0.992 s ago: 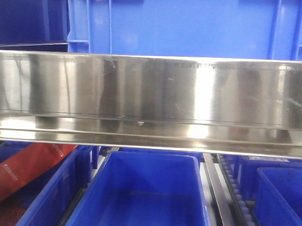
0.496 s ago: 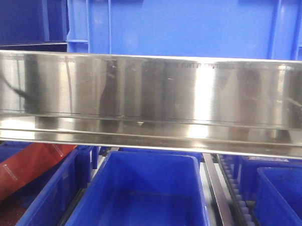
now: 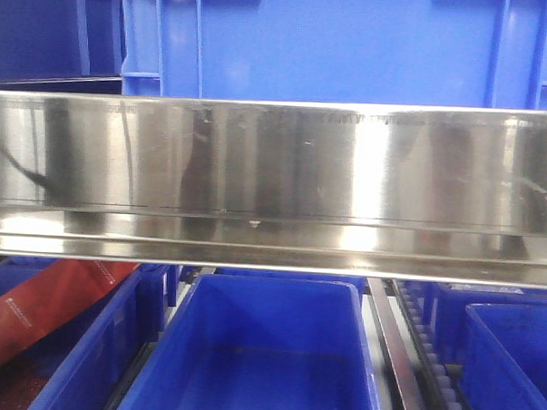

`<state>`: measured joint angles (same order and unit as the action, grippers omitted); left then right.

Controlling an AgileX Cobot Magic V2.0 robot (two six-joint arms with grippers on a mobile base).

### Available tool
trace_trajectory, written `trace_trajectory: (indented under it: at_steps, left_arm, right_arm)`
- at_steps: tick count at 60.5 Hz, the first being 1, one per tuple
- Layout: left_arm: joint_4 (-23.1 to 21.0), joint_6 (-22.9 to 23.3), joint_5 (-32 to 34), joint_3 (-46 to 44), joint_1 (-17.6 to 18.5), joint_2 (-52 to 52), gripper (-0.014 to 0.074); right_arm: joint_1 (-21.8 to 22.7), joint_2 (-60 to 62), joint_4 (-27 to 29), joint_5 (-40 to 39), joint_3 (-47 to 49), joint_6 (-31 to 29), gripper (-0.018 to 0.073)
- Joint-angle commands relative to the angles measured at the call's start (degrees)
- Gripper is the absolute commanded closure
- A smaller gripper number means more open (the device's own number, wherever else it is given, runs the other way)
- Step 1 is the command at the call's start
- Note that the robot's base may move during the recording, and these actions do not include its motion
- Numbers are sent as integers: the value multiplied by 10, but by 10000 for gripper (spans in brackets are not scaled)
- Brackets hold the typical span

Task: Place cylindrical capacitor in blue bin on shelf
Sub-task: 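Lower the orange cylinder into the bin and open the left gripper, then lower the capacitor into a blue bin and open the right gripper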

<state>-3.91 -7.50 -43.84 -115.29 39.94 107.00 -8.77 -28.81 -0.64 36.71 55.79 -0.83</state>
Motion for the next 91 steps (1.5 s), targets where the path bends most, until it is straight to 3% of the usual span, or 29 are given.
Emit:
trace_trajectory:
  at_steps: [1,8,21,27,38,49,62,69,78,91]
  left_arm:
    - [6,-1,-21,-16,1,-31,33]
    - [7,-1,-54,-27,-5,-60,150]
    - [6,-1,-141,-25,-44,-138,604]
    - [3,-1,-167,-6,-67,-177,706]
    - [-9,0,-169,89,-94,-271,707]
    - [-9,4,-111,238,-95,-402,707]
    - [48,97,-29,417,-95,-551,707]
    - [60,111,15,500,-95,-625,707]
    - [60,112,35,581,-95,-695,707]
    - [60,124,37,609,-95,-719,707]
  right_arm:
    - [-2,0,0,-18,1,-2,659]
    - [-2,0,0,-18,1,-2,659]
    - [-2,0,0,-8,1,-2,659]
    - [-2,0,0,-8,1,-2,659]
    - [-2,-2,0,-8,1,-2,659]
    - [-2,-16,0,-6,1,-2,659]
    - [-2,-49,0,-11,1,-2,659]
    - [-9,-72,0,-33,4,-2,659]
    - [-46,-135,0,-55,57,-2,659]
    - [-123,-293,0,-31,238,-19,659]
